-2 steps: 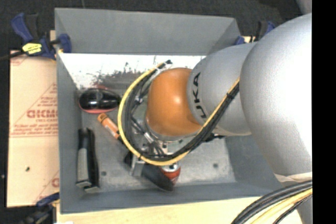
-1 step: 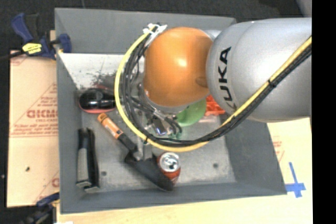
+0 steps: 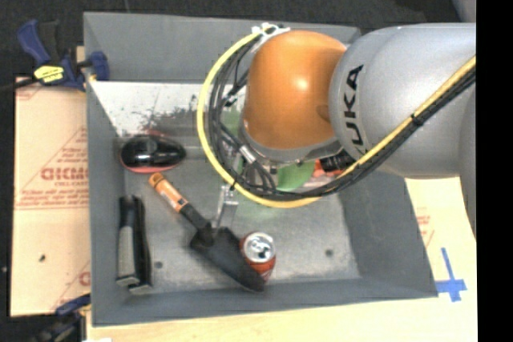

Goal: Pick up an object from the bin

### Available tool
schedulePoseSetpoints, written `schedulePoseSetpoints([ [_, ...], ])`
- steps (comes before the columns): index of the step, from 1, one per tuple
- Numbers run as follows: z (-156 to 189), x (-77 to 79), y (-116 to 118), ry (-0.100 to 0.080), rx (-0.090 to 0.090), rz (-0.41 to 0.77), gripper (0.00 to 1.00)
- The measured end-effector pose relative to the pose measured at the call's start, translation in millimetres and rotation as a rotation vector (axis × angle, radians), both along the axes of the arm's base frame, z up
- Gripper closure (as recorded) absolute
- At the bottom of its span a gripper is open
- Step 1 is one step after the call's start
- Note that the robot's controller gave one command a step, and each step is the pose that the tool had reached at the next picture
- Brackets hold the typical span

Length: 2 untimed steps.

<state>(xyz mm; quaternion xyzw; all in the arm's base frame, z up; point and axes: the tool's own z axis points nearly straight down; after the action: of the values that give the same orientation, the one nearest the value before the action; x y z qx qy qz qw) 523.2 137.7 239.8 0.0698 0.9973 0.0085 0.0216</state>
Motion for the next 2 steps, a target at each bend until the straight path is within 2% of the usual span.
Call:
schedulePoseSetpoints([
  [1,-5.9,-11.7,20.8,-0.011,-0.020,0.565,0.00],
  [2,-47.3,-12.2,29.7,-0.001,0.001,0.012,0.00],
])
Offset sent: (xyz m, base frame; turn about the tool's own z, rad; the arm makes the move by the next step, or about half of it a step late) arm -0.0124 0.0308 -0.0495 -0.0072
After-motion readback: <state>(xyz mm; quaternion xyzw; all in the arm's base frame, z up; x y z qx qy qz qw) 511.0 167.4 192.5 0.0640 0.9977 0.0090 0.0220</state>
